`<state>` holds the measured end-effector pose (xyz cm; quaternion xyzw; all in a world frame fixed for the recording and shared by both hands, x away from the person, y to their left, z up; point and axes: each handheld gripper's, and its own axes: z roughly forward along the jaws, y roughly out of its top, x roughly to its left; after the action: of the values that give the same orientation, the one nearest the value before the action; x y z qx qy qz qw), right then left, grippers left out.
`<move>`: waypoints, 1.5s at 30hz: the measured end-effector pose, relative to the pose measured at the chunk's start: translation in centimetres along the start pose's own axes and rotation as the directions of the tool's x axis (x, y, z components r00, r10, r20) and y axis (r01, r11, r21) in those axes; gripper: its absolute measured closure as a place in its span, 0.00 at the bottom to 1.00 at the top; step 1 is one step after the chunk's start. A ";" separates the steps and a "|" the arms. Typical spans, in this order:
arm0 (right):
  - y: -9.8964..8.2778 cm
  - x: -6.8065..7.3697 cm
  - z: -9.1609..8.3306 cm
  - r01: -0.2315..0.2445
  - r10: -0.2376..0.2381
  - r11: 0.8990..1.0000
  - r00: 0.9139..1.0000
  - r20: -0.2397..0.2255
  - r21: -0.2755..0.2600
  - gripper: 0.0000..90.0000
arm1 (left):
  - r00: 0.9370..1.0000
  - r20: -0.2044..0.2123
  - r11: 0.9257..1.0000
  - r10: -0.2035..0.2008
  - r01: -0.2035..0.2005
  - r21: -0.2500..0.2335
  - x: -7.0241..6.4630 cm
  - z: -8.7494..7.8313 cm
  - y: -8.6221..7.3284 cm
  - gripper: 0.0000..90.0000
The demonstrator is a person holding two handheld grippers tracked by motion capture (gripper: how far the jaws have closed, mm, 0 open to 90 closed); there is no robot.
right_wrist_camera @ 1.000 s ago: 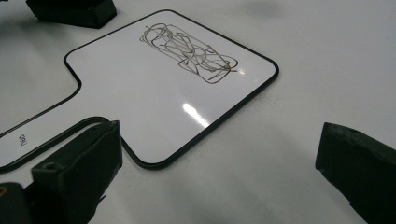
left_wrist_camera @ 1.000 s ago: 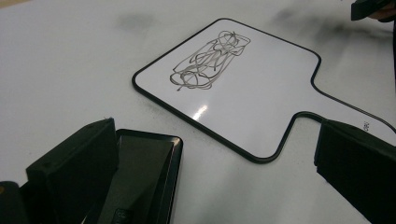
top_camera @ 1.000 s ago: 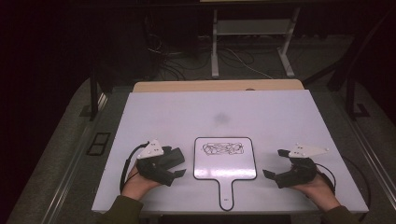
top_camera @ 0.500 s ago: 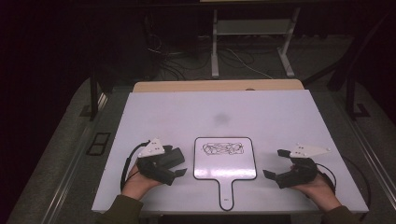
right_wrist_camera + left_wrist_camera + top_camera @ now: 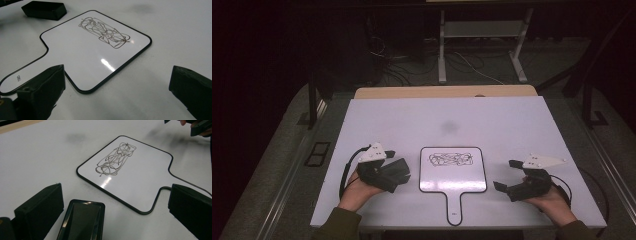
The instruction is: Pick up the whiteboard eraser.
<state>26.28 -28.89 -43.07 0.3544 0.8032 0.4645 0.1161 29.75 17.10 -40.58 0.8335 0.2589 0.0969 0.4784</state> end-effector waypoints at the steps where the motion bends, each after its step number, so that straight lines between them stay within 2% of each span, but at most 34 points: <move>1: 0.0 0.0 0.0 0.001 -0.001 1.000 1.000 0.000 0.001 0.00 | 1.000 0.000 1.000 -0.003 0.003 -0.004 0.1 0.0 0.0 0.00; 11: -0.1 0.1 0.2 -0.002 0.002 1.000 1.000 -0.006 0.004 0.00 | 1.000 0.008 1.000 0.010 -0.010 -0.003 0.9 -0.1 0.8 0.00; 19: -0.1 0.1 0.2 -0.001 0.001 1.000 1.000 -0.002 0.005 0.00 | 1.000 -0.006 1.000 0.008 -0.008 0.007 1.9 -0.1 1.0 0.00; 25: -0.1 0.1 0.2 0.002 -0.002 1.000 1.000 -0.006 0.005 0.00 | 0.999 -0.033 0.999 0.011 -0.009 0.052 2.4 -0.3 0.4 0.02; 31: -0.1 0.1 0.2 0.006 -0.006 1.000 1.000 -0.007 0.005 0.00 | 0.999 -0.039 0.996 0.015 -0.012 0.084 2.8 -0.5 0.0 0.09; 34: -0.1 0.1 0.2 0.006 -0.006 1.000 1.000 -0.006 0.010 0.00 | 0.999 -0.036 0.994 0.022 -0.018 0.103 2.9 -0.6 -0.3 0.13; 41: -0.1 0.1 0.2 0.006 -0.006 1.000 1.000 -0.004 0.013 0.00 | 0.999 -0.032 0.989 0.025 -0.019 0.147 3.0 -0.7 -0.8 0.15; 45: -0.1 0.1 0.3 0.010 -0.010 1.000 1.000 -0.002 0.015 0.00 | 0.999 -0.008 0.983 0.037 -0.035 0.180 2.9 -0.4 -1.0 0.16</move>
<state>26.32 -28.70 -43.31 0.3509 0.8085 0.4582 0.1152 31.75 19.32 -41.46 0.8772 0.2541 0.0864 0.3981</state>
